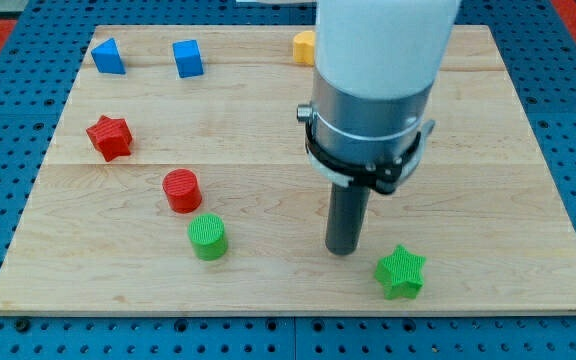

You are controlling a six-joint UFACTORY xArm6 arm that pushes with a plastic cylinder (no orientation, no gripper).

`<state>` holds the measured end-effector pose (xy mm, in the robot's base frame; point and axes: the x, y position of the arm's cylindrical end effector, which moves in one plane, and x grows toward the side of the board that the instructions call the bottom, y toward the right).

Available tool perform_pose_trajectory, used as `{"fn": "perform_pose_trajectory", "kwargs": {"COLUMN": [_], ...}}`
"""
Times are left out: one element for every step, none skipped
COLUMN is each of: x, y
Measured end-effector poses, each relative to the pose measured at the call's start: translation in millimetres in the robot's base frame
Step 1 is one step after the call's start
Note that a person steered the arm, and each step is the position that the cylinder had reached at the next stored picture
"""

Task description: Push the green circle slightly to the left side of the board

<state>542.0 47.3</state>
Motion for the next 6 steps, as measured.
{"fn": "perform_pose_trajectory", "kwargs": {"x": [-12.8, -9.3, -8.3, -8.3, -20.3, -42.6], "y": [-28.7, -95.0, -150.0, -148.3, -111.6, -129.0]}}
